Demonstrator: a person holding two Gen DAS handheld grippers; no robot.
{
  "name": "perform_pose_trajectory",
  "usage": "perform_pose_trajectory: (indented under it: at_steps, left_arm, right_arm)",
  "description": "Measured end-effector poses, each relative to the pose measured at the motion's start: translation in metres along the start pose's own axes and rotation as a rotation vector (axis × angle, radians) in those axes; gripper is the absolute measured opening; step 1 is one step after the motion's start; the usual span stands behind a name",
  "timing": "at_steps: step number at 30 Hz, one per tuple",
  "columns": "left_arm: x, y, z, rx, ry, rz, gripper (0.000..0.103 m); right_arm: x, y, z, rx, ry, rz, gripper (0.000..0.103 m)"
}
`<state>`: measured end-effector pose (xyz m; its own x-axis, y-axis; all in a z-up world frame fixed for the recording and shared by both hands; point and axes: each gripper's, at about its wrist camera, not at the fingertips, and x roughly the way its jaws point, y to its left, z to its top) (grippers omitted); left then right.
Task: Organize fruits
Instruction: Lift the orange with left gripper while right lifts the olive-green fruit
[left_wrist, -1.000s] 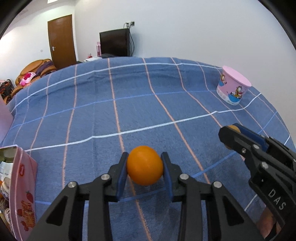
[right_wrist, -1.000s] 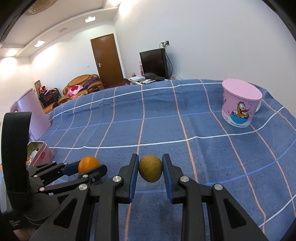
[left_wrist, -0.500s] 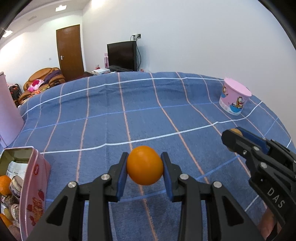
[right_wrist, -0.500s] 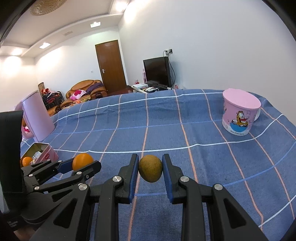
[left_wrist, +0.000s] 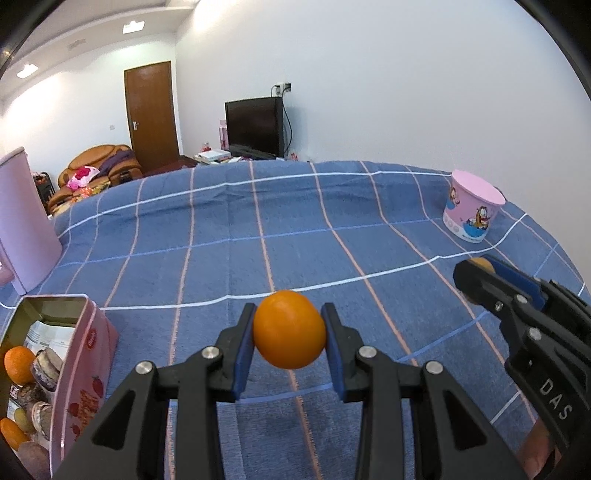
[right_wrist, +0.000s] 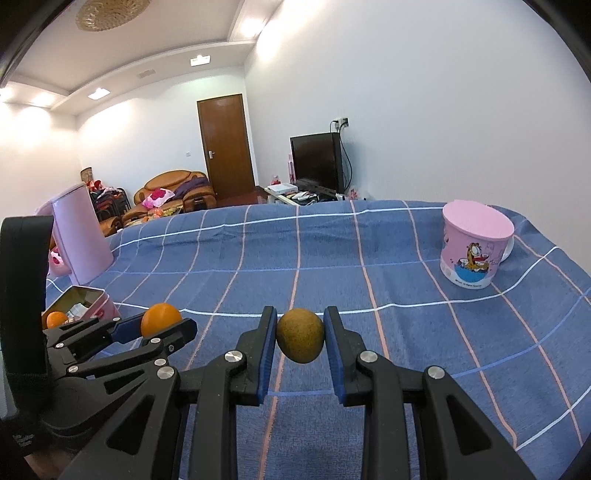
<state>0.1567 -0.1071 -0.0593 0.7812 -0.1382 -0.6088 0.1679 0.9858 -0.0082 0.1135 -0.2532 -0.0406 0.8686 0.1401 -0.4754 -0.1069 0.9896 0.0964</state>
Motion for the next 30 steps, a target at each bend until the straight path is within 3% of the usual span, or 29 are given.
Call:
perform_pose_trajectory:
  at_steps: [30]
  left_arm:
    - [-0.028,-0.003,-0.004,0.025,-0.138,0.062,0.036]
  right_arm:
    - [-0.022,0.01,-0.004,-0.043,-0.103,-0.015,0.028]
